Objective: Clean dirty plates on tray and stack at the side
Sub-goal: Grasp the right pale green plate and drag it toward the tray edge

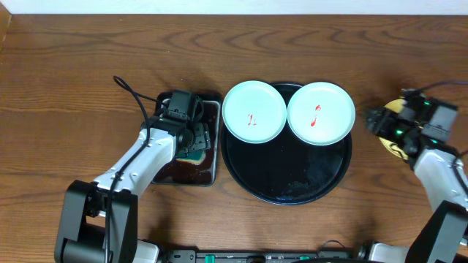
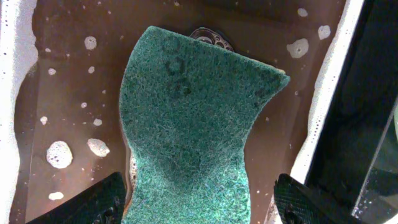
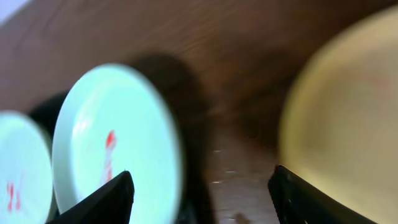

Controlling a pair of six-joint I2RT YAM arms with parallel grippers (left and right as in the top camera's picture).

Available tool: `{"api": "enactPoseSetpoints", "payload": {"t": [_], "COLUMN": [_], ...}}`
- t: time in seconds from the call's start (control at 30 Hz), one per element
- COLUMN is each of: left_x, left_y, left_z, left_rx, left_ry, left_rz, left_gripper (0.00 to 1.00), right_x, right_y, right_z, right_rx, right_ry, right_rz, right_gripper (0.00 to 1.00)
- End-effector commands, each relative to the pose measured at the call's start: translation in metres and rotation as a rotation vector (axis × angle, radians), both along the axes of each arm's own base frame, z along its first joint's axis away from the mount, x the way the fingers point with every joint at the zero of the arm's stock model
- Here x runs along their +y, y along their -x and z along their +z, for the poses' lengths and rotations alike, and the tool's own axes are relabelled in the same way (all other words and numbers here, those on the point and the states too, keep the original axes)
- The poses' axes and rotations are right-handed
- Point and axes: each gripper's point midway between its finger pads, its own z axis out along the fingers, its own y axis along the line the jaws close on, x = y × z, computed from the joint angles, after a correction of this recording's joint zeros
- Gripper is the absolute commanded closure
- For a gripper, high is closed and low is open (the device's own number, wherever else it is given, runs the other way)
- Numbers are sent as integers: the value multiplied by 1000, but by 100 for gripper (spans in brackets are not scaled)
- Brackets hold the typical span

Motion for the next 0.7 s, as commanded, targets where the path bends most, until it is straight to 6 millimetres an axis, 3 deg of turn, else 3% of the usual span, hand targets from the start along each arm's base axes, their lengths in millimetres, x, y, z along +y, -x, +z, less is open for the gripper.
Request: {"api": "enactPoseSetpoints", "payload": {"t": [0.0,0.33,0.5,0.67], "left_x": [4,4,4,5], "left_y": [6,6,6,6], "left_z": [-7,-7,-7,-7], "left_rx": [23,22,22,22], "left_ry": [-17,-17,-17,-18], "left_rz": [7,7,7,7], "left_gripper": [23,23,23,23], "right_x": [14,47,42,36], "right_y": [-6,-28,-32,-33], "right_z": [-8,-37,-51,-51], "right_rx": [1,-13,8,13], "right_ry": [98,123,141,163], "right_rz": [105,196,154,129], "right_gripper": [33,38,54,78]}}
